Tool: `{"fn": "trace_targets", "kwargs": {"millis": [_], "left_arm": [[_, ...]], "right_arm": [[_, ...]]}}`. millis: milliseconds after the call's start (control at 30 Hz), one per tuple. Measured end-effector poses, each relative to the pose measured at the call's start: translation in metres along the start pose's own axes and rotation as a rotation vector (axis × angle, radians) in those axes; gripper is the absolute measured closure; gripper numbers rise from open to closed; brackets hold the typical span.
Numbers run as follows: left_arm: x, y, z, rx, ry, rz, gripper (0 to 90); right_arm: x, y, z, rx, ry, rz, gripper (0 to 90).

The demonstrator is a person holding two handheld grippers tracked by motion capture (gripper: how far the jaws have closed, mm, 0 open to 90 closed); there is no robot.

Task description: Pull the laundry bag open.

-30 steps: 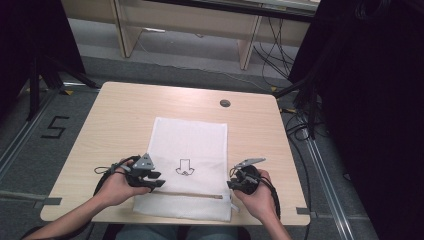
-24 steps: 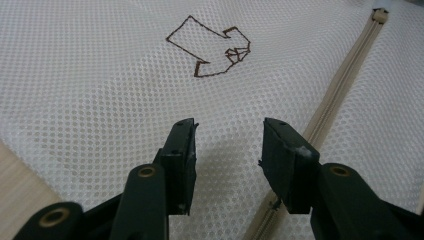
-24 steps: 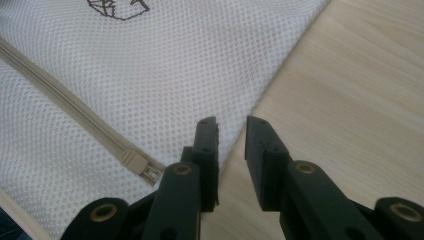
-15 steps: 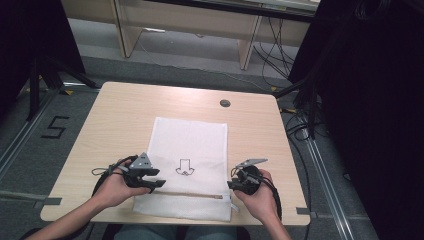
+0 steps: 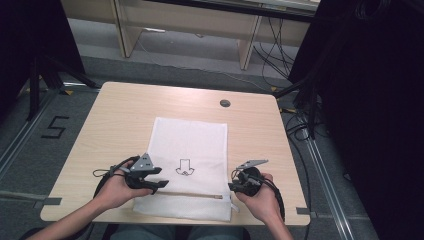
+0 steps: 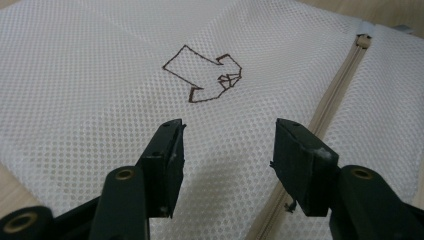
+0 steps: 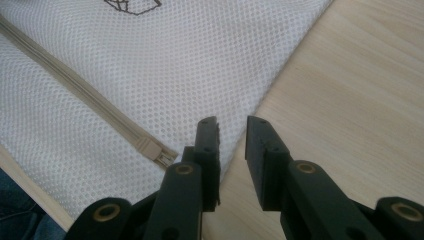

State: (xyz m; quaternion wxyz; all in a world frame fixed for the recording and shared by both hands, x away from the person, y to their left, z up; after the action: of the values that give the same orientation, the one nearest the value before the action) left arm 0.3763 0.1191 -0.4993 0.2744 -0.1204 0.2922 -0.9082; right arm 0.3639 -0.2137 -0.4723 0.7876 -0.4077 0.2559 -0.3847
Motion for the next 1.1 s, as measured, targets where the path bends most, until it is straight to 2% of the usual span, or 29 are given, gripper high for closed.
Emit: {"fn": "trace_targets", "kwargs": {"millis": [67, 100, 133, 200, 233, 333, 367, 400, 433, 467, 500, 533, 567, 600, 633, 667, 700, 733, 767, 933, 967, 1000, 1033, 1100], "left_arm": [[0.001, 0.0, 0.003, 0.014, 0.013, -0.008, 46.4], [0.003, -0.001, 0.006, 0.016, 0.028, -0.01, 46.8], [0.006, -0.001, 0.008, 0.018, 0.031, -0.007, 47.0], [0.008, 0.001, 0.01, 0.035, 0.026, -0.019, 47.6], [0.012, 0.002, 0.014, 0.039, 0.046, -0.026, 47.7], [0.015, 0.005, 0.017, 0.034, 0.056, -0.038, 48.2], [0.018, 0.009, 0.019, 0.033, 0.062, -0.051, 48.4], [0.018, 0.009, 0.019, 0.033, 0.062, -0.051, 48.6], [0.019, 0.011, 0.02, 0.028, 0.074, -0.062, 48.6], [0.021, 0.015, 0.021, 0.025, 0.094, -0.063, 48.8], [0.021, 0.015, 0.021, 0.025, 0.094, -0.063, 49.0], [0.023, 0.016, 0.022, 0.02, 0.088, -0.081, 49.0], [0.025, 0.018, 0.023, 0.027, 0.084, -0.081, 49.3], [0.025, 0.019, 0.024, 0.027, 0.099, -0.084, 49.8], [0.026, 0.02, 0.024, 0.024, 0.096, -0.094, 49.8], [0.026, 0.021, 0.025, 0.015, 0.102, -0.085, 50.0], [0.028, 0.023, 0.025, 0.022, 0.096, -0.098, 50.0], [0.028, 0.024, 0.025, 0.016, 0.114, -0.096, 50.1], [0.03, 0.025, 0.025, 0.018, 0.1, -0.101, 50.2], [0.036, 0.028, 0.028, 0.006, 0.125, -0.121, 50.8], [0.036, 0.028, 0.028, 0.006, 0.125, -0.121, 50.9], [0.037, 0.029, 0.03, 0.009, 0.125, -0.114, 50.9], [0.038, 0.03, 0.031, 0.013, 0.121, -0.118, 50.9], [0.038, 0.031, 0.032, 0.01, 0.124, -0.123, 51.0]], "right_arm": [[-0.002, 0.001, -0.001, -0.004, -0.004, 0.006, 79.8], [-0.006, 0.002, -0.002, -0.034, -0.007, 0.011, 85.0], [-0.006, 0.002, -0.002, -0.036, -0.03, 0.01, 87.3], [-0.008, 0.001, -0.003, -0.05, -0.016, 0.018, 88.8], [-0.009, 0.001, -0.002, -0.045, -0.04, 0.021, 90.0], [-0.01, 0.002, -0.003, -0.051, -0.04, 0.029, 90.0], [-0.012, 0.002, -0.006, -0.077, -0.023, 0.037, 90.0], [-0.011, 0.004, -0.007, -0.072, -0.038, 0.038, 90.0], [-0.013, 0.003, -0.008, -0.084, -0.019, 0.039, 90.0], [-0.012, 0.003, -0.008, -0.082, -0.023, 0.04, 90.0], [-0.012, 0.003, -0.008, -0.082, -0.023, 0.04, 90.0], [-0.013, 0.002, -0.009, -0.086, -0.014, 0.041, 90.0], [-0.011, 0.003, -0.009, -0.073, -0.033, 0.045, 90.0], [-0.013, 0.003, -0.01, -0.096, -0.003, 0.048, 90.0], [-0.013, 0.003, -0.01, -0.096, -0.003, 0.048, 90.0], [-0.013, 0.006, -0.011, -0.114, 0.003, 0.042, 90.0], [-0.013, 0.006, -0.011, -0.114, 0.003, 0.042, 90.0], [-0.011, 0.008, -0.011, -0.104, -0.019, 0.055, 90.0], [-0.012, 0.009, -0.011, -0.104, -0.019, 0.052, 90.0], [-0.013, 0.012, -0.011, -0.134, -0.009, 0.05, 90.0], [-0.013, 0.012, -0.011, -0.134, -0.009, 0.05, 90.0], [-0.013, 0.014, -0.011, -0.127, -0.031, 0.06, 90.0], [-0.014, 0.015, -0.011, -0.138, -0.015, 0.059, 90.0], [-0.014, 0.016, -0.011, -0.147, -0.017, 0.056, 90.0]]}}
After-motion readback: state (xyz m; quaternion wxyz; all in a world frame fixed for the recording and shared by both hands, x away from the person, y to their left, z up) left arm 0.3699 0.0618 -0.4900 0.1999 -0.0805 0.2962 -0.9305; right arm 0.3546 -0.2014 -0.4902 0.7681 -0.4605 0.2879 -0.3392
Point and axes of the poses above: each handheld gripper's, and its own axes: y roughly forward along the jaws, z roughly out of its top, x roughly to its right, the point moved 2 cm from there along y, roughly forward along the jaws, and after that the axes turned 1 degree about x, right-handed, at the moved point
